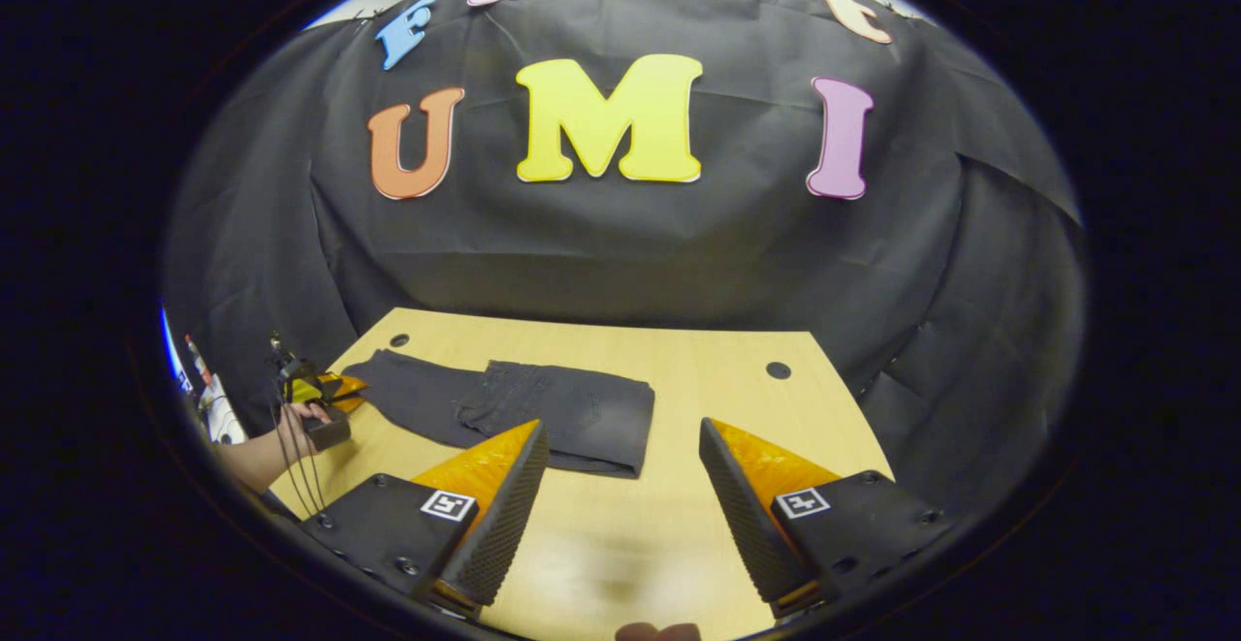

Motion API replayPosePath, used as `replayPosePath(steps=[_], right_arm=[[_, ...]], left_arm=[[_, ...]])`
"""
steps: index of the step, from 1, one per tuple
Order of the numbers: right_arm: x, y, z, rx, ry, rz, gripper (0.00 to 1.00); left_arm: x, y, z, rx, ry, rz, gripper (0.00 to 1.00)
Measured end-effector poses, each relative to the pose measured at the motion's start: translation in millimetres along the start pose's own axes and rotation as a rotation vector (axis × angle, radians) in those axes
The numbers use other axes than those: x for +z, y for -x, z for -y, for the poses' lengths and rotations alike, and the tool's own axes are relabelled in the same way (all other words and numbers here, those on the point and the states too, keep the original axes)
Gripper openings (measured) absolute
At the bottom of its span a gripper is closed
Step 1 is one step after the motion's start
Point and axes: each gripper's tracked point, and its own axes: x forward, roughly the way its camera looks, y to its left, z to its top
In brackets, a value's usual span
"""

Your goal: Grasp the waist and the cuffs of the jeans and fold them to make the two legs overlap; first hold the waist and fold one-third of the jeans toward the cuffs, then hold the cuffs and fold the remaining one-third in the same direction to finish folding.

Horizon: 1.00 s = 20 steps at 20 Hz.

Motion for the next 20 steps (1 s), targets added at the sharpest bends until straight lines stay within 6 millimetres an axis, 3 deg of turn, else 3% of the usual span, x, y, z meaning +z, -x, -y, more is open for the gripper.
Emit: replayPosePath(steps=[2,8,12,17,20], right_arm=[[0,5,1,-0.001,-0.002,0.006,0.93],[1,20,11,-0.013,0.002,0.039,0.96],[-4,31,24,-0.014,-0.019,0.053,0.93],[-5,51,47,-0.028,-0.046,0.082,0.93],[-8,62,64,-0.034,-0.079,0.103,0.96]], left_arm=[[-1,4,15,-0.031,-0.058,0.008,0.08],[-4,24,69,-0.1,-0.257,0.032,0.06],[-20,43,119,-0.161,-0.389,0.045,0.06],[-59,66,177,-0.212,-0.574,0.055,0.06],[-92,72,207,-0.232,-0.669,0.041,0.06]])
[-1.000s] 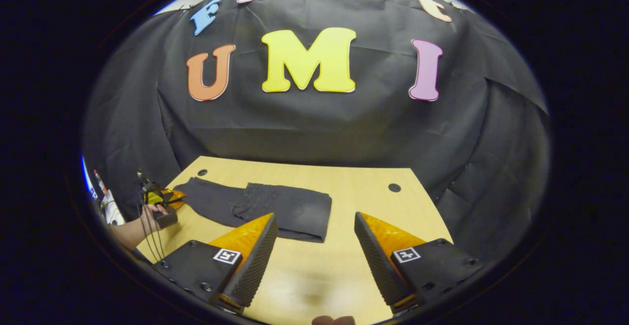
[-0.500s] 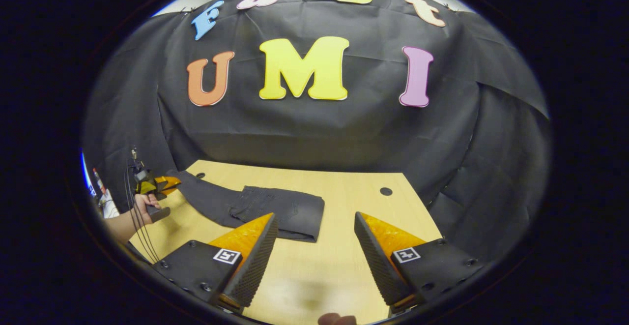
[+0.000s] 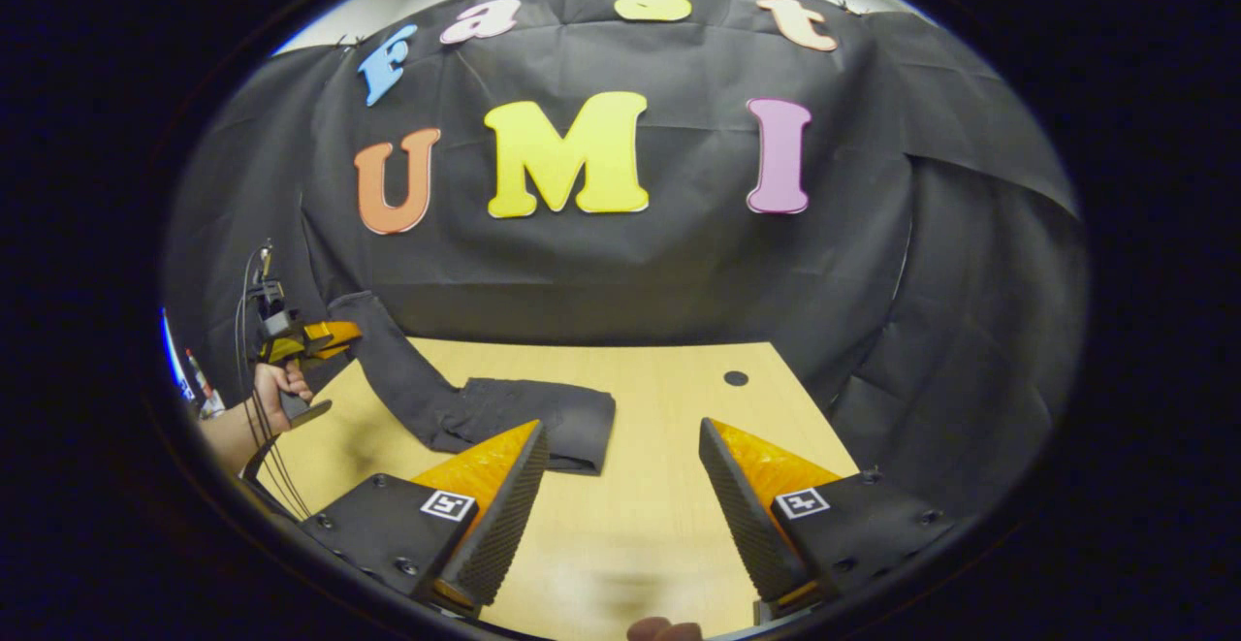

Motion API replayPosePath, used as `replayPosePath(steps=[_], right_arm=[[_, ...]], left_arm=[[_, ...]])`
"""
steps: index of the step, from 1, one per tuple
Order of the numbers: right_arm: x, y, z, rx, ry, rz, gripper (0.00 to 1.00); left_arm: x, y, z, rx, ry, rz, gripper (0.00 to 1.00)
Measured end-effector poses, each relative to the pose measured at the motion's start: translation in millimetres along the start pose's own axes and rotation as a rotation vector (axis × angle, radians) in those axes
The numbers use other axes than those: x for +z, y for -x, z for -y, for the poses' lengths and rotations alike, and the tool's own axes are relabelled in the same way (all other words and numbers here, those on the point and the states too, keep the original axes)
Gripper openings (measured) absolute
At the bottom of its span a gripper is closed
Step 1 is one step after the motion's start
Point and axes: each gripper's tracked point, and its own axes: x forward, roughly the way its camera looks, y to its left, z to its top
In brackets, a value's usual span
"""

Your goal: Grasp the waist and the cuffs of the jeans and fold them to make the two legs overlap; first hold the waist and fold one-third of the jeans toward the cuffs, then hold the cuffs and fold the remaining one-third in the same direction to finish folding.

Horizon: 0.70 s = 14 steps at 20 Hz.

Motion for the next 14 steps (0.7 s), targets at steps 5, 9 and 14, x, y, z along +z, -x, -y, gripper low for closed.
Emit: replayPosePath(steps=[5,9,14], right_arm=[[-12,12,38,-0.031,-0.074,0.009,0.93],[-25,23,71,-0.069,-0.099,0.005,0.96],[-42,32,103,-0.102,-0.123,-0.024,0.96]], left_arm=[[-32,-5,67,-0.041,-0.16,-0.04,0.06],[-61,-5,96,-0.029,-0.273,-0.046,0.06],[-111,-17,128,-0.041,-0.441,-0.077,0.06]])
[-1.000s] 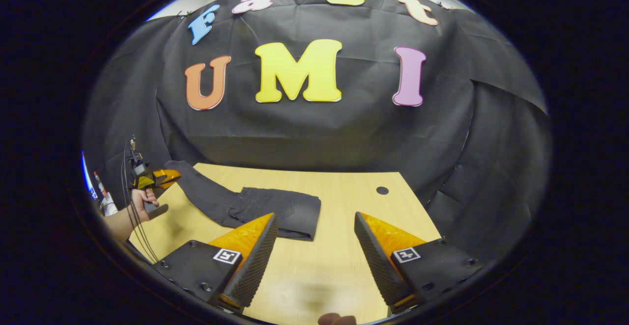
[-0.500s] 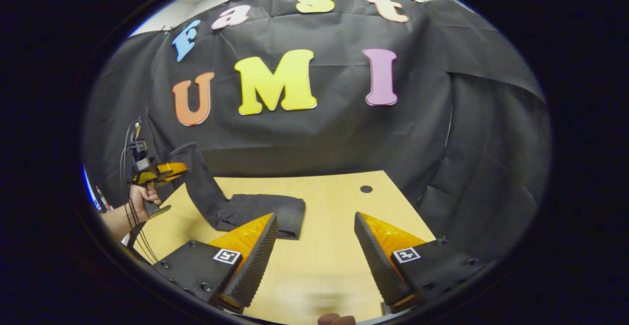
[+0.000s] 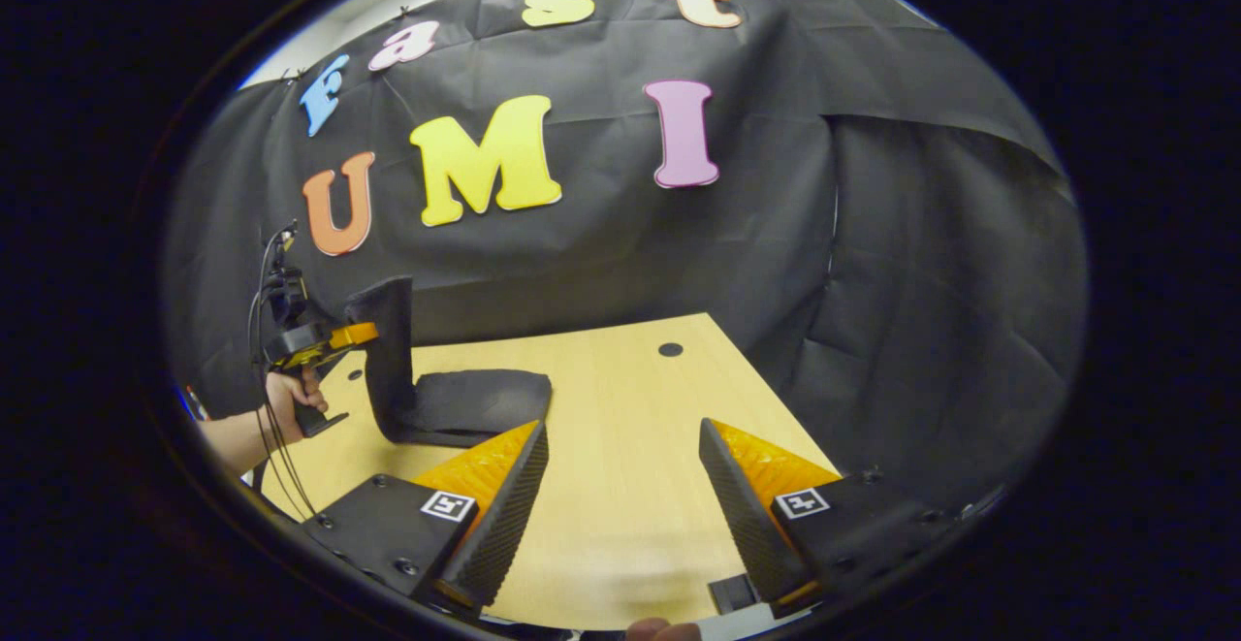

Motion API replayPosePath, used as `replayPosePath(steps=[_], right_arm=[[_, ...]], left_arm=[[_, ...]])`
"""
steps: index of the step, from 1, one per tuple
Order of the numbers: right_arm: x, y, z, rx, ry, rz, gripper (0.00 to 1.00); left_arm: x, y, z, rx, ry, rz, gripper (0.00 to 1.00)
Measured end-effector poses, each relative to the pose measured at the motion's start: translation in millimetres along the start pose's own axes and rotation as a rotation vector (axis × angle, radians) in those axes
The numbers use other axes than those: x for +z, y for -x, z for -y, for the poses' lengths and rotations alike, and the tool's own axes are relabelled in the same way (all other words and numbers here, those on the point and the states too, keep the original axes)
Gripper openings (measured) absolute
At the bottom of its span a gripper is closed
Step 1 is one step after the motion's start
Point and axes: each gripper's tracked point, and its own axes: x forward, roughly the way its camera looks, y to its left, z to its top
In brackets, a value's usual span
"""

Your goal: Grasp the waist and the cuffs of the jeans and fold them to make the two legs overlap; first hold the waist and fold one-third of the jeans toward the cuffs, then hold the cuffs and fold the remaining one-third in the same direction to finish folding.

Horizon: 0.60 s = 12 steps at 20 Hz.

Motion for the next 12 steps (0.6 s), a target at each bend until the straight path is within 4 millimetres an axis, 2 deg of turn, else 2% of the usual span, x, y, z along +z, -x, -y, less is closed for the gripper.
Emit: replayPosePath(steps=[5,8,12], right_arm=[[-7,-3,28,-0.024,0.002,-0.029,0.96],[-7,-7,43,-0.038,-0.003,-0.05,0.96],[-16,-12,56,-0.049,-0.002,-0.08,0.93]], left_arm=[[-56,-19,39,0.0,-0.168,-0.06,0.06],[-89,-32,48,0.023,-0.231,-0.099,0.07],[-123,-41,53,0.051,-0.266,-0.143,0.08]])
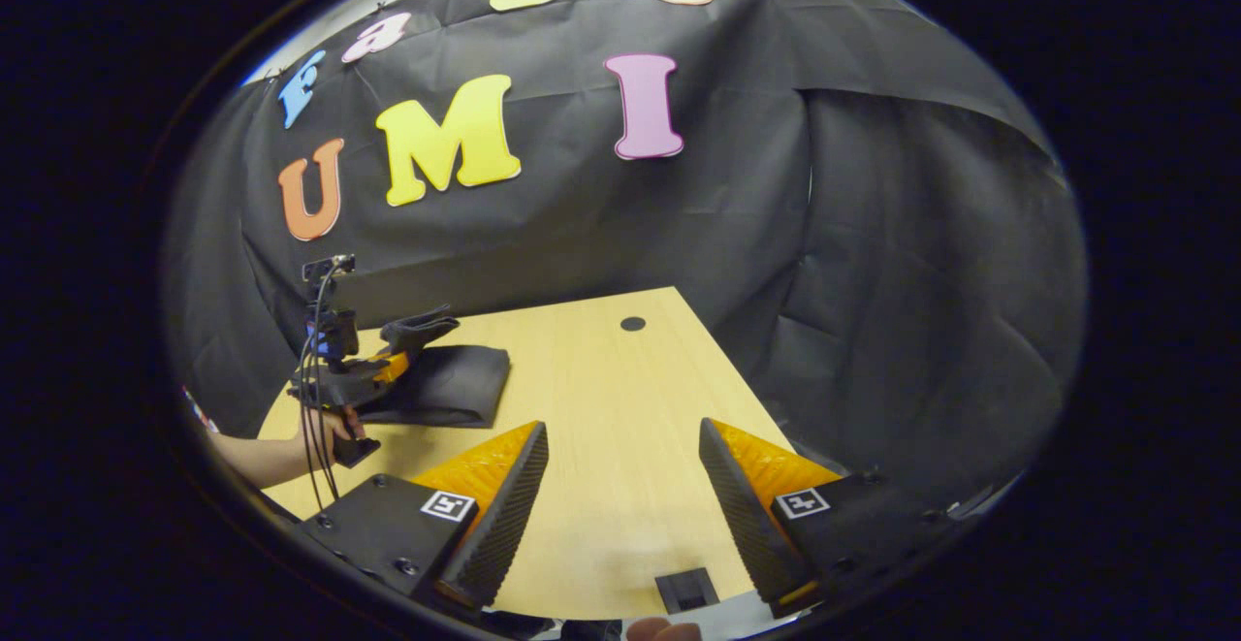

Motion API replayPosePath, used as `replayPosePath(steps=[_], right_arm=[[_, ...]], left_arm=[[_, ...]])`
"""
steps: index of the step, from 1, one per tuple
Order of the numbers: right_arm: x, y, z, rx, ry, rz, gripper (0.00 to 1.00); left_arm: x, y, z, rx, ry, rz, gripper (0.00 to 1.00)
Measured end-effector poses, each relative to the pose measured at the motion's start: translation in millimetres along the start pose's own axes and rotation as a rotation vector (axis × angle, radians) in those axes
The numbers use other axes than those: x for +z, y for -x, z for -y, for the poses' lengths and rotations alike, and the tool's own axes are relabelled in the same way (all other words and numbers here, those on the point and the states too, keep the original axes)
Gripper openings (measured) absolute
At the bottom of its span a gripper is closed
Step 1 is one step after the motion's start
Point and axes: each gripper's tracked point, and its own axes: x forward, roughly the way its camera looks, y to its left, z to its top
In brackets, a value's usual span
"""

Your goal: Grasp the waist and the cuffs of the jeans and fold them to make the two legs overlap; first hold the waist and fold one-third of the jeans toward the cuffs, then hold the cuffs and fold the remaining one-third in the same direction to finish folding.

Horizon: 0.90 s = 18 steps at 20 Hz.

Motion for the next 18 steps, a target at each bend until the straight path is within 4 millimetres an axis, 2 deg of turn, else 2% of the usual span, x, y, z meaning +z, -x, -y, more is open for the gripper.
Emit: replayPosePath(steps=[2,3,4,5,7,9,11,14,15,17,18], right_arm=[[-4,-3,5,-0.003,-0.004,-0.016,0.93],[-3,-4,7,-0.003,-0.006,-0.021,0.96],[-3,-6,7,-0.004,-0.005,-0.025,0.93],[-2,-8,9,-0.005,-0.004,-0.027,0.96],[-2,-9,11,-0.006,-0.005,-0.03,0.93],[-2,-11,11,-0.007,-0.011,-0.03,0.93],[-2,-11,9,-0.005,-0.016,-0.027,0.93],[1,-9,1,0.009,-0.015,-0.012,0.93],[4,-10,-4,0.018,-0.014,-0.004,0.96],[10,-9,-17,0.043,-0.012,0.016,0.93],[14,-9,-27,0.062,-0.009,0.027,0.93]], left_arm=[[-16,-6,6,-0.001,0.018,-0.037,0.12],[-23,-9,9,0.003,0.024,-0.054,0.13],[-28,-11,10,0.012,0.025,-0.063,0.16],[-30,-13,10,0.017,0.026,-0.069,0.16],[-32,-13,15,0.015,0.032,-0.073,0.19],[-35,-12,22,0.008,0.034,-0.078,0.35],[-36,-7,28,-0.009,0.051,-0.08,0.65],[-27,10,39,-0.042,0.075,-0.074,1.0],[-20,17,44,-0.064,0.085,-0.062,0.94],[-3,37,55,-0.116,0.1,-0.026,0.94],[7,48,52,-0.118,0.098,-0.006,0.94]])
